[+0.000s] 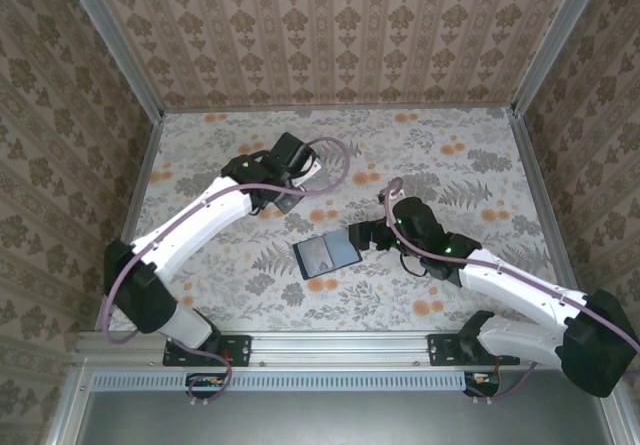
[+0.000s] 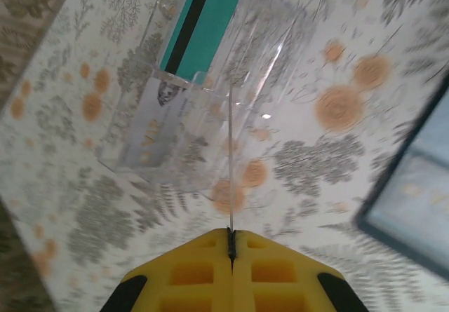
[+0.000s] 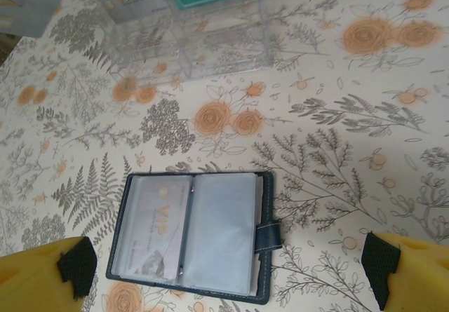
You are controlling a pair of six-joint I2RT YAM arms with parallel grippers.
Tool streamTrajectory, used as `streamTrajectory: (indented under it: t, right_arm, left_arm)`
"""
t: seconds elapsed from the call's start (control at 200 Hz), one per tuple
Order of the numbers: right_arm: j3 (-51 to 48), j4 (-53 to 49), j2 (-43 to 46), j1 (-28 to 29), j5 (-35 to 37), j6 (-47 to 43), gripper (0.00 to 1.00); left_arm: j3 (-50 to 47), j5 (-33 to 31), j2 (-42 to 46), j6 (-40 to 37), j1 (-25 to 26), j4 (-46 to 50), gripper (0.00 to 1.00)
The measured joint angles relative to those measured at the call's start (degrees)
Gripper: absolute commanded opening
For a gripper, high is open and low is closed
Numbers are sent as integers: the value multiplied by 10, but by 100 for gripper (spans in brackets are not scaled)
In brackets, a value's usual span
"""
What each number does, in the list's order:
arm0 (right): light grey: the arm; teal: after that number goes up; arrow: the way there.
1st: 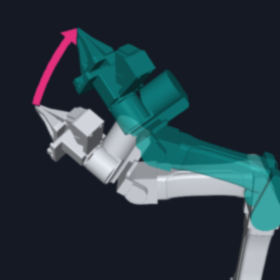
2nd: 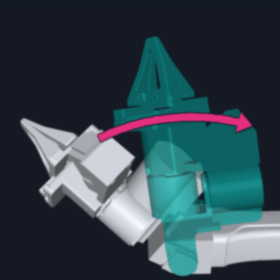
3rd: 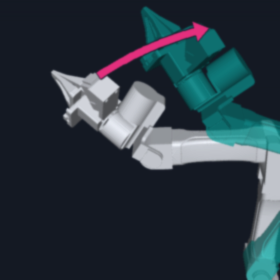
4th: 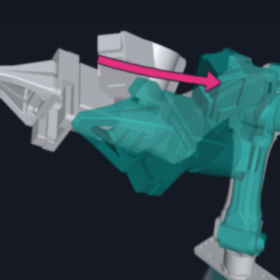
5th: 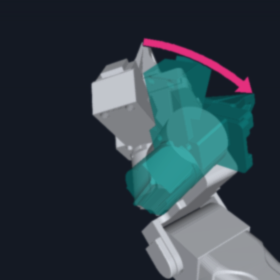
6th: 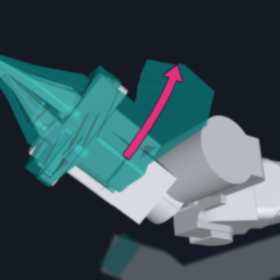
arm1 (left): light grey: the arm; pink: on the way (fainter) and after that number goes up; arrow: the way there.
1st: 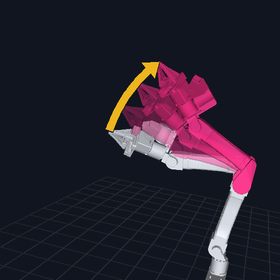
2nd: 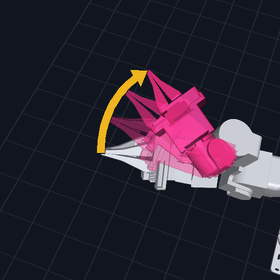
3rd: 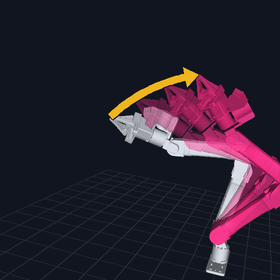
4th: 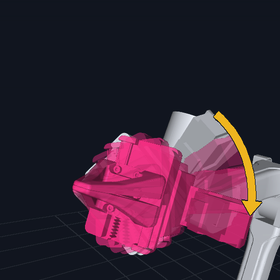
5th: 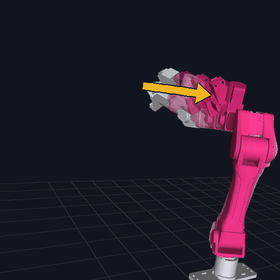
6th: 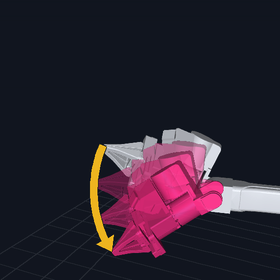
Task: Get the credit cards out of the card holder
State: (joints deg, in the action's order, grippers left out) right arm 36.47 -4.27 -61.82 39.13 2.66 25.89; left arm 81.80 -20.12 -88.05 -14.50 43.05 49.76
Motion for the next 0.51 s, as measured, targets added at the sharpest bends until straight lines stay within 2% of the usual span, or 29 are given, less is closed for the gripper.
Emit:
streamTrajectory:
  t: [0.12, 0.24, 0.505]
  right_arm:
    - [-15, 3, 25, -4, 14, 6, 100]
    - [-24, 2, 43, -11, 19, 13, 100]
    - [-24, 3, 44, -16, 21, 18, 100]
  left_arm:
    - [14, -31, -51, -103, -12, 3, 0]
    - [35, -31, -89, -177, -33, 11, 0]
    - [67, -16, -116, -276, -87, 5, 0]
